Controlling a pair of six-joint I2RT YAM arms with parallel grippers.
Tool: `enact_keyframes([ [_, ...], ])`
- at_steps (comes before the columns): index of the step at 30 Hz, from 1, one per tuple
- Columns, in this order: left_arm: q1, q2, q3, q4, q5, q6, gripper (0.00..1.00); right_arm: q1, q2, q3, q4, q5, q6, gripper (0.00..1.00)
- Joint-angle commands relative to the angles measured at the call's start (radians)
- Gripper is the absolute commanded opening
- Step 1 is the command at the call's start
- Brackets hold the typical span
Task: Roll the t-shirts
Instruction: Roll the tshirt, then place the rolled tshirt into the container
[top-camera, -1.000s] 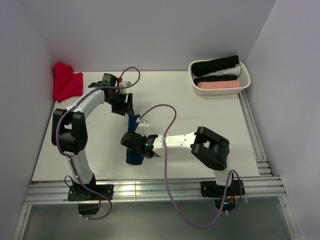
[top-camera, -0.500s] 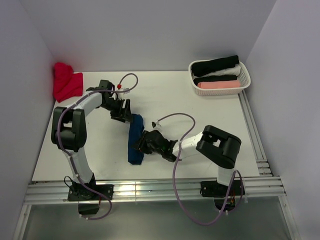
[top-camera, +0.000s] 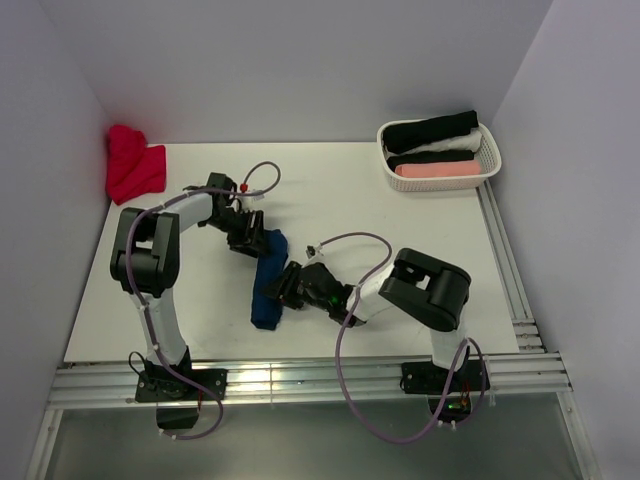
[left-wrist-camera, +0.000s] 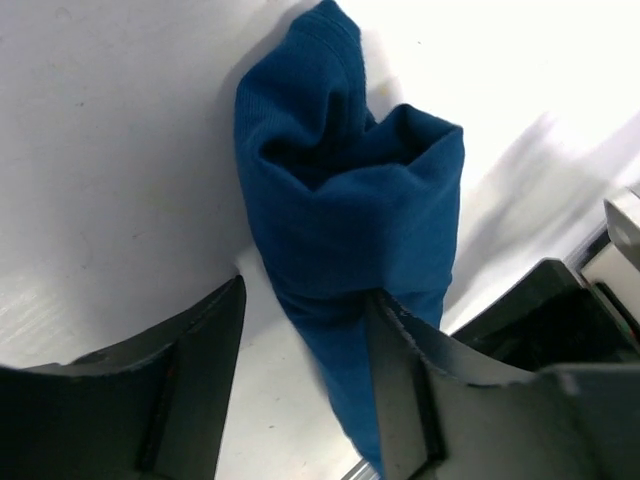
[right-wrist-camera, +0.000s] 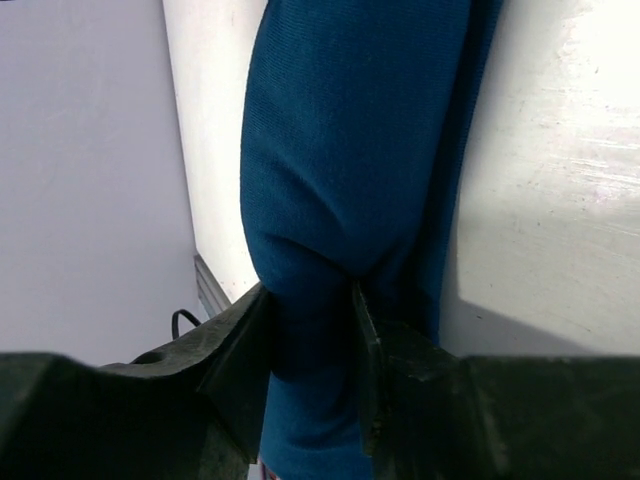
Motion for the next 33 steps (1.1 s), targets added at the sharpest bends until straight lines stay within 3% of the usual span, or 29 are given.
enact_keyframes([
  [1,-0.042,-0.024,-0.03,0.054,-0.172,-0.05,0.55,0.002,0.015,0.005,-0.208,0.004,-0.035,0.44],
  [5,-0.077,-0.04,-0.036,0.056,-0.25,-0.055,0.53,0.002,-0.045,0.038,-0.364,0.052,-0.062,0.57],
  [14,-0.087,-0.04,-0.036,0.046,-0.273,-0.046,0.52,0.003,-0.195,0.102,-0.596,0.187,-0.108,0.67],
  [33,-0.097,-0.026,-0.036,0.048,-0.284,-0.046,0.51,-0.047,-0.145,0.266,-0.658,0.185,-0.233,0.79],
])
